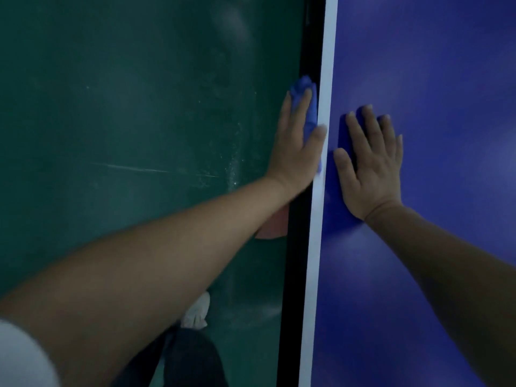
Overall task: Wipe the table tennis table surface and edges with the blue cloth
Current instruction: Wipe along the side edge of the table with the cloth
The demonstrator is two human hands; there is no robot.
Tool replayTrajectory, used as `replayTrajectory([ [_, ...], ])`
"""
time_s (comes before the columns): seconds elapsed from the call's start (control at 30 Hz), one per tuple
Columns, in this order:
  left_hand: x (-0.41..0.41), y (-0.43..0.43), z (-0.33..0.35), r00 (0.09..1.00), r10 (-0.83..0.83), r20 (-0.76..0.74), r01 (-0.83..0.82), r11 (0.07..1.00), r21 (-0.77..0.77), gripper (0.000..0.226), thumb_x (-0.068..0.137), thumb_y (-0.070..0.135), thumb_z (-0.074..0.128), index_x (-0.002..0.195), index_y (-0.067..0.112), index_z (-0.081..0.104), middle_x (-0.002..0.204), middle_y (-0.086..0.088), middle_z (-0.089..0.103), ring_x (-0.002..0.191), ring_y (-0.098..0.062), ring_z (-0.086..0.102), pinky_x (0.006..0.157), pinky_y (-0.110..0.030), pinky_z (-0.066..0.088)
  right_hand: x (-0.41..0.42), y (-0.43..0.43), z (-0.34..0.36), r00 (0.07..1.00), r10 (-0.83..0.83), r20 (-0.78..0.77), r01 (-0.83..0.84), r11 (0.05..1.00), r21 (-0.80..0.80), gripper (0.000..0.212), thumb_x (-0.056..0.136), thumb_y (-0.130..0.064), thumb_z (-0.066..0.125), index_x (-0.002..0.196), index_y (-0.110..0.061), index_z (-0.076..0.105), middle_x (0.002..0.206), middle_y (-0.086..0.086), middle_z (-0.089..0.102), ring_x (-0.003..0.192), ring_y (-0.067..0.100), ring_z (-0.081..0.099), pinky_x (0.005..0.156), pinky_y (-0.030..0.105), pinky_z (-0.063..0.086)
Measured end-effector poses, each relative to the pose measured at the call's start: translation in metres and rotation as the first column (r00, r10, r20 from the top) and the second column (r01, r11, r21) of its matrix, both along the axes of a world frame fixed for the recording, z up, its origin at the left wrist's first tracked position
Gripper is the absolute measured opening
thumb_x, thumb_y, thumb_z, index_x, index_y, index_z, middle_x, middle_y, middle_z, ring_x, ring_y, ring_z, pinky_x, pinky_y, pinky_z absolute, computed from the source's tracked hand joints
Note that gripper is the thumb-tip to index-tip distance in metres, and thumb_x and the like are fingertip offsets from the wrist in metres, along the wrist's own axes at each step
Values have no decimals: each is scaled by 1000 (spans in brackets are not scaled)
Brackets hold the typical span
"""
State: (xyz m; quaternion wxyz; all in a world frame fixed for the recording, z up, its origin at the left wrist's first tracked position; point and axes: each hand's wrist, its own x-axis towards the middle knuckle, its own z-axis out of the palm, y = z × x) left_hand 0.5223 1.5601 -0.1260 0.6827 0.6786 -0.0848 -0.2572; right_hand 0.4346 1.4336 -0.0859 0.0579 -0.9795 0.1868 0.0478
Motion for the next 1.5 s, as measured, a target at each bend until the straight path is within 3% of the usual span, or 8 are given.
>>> replayTrajectory([
  [0.13,22,-8,7,1000,21,-12,-22,1000,-11,58,104,24,34,160,13,20,169,-6,5,155,-13,3,122,-26,5,0,2,3,1000,2,0,-2,1000,10,62,102,-54,23,159,-30,21,168,-4,11,155,27,2,123,56,3],
  [0.4,-127,64,8,993,-113,-38,110,991,-69,60,105,56,23,159,38,7,169,10,-4,155,-10,-4,126,-30,5,0,0,1,999,13,32,-14,1000,17,62,102,-50,29,158,-26,27,167,0,17,155,30,5,123,56,3],
  [0.57,-6,3,-3,995,-64,74,61,997,41,61,102,30,28,159,11,16,169,-8,5,156,-15,-2,122,-20,-2,-1,-1,0,1000,19,19,-19,1000,7,62,101,-50,29,159,-26,25,168,0,15,155,30,4,123,57,3],
  [0.7,73,-34,1,997,24,75,-26,1000,18,61,99,22,27,157,3,21,167,-14,13,155,-23,6,126,-32,5,-1,0,1,1000,17,17,-18,1000,6,62,102,-50,29,159,-26,26,168,0,15,155,29,4,123,58,4],
  [0.9,-58,26,-2,999,-25,42,26,1000,-10,59,105,23,35,160,22,16,169,5,0,155,-9,-2,124,-23,2,1,-2,0,1000,18,22,-18,1000,16,63,101,-50,29,158,-25,26,167,1,17,155,30,5,122,59,5],
  [1.0,-111,53,4,997,-67,-38,67,998,-12,58,105,31,35,158,32,12,170,3,-2,156,-11,-3,127,-34,5,0,-1,0,1000,15,26,-16,999,30,63,101,-50,30,158,-25,27,167,1,17,155,30,5,122,60,5],
  [1.3,53,-20,8,983,-46,177,34,997,70,60,102,14,39,159,10,21,169,-11,7,156,-21,2,117,-9,2,-1,-1,0,1000,21,15,-21,1000,9,62,102,-51,30,158,-26,27,167,1,18,155,30,6,122,60,6],
  [1.5,-7,10,16,996,-61,67,57,997,48,58,106,18,43,160,14,19,169,-5,3,156,-12,-2,121,-16,4,1,3,8,1000,14,-22,-14,999,31,63,100,-49,33,157,-21,31,166,5,21,154,33,8,121,60,7],
])
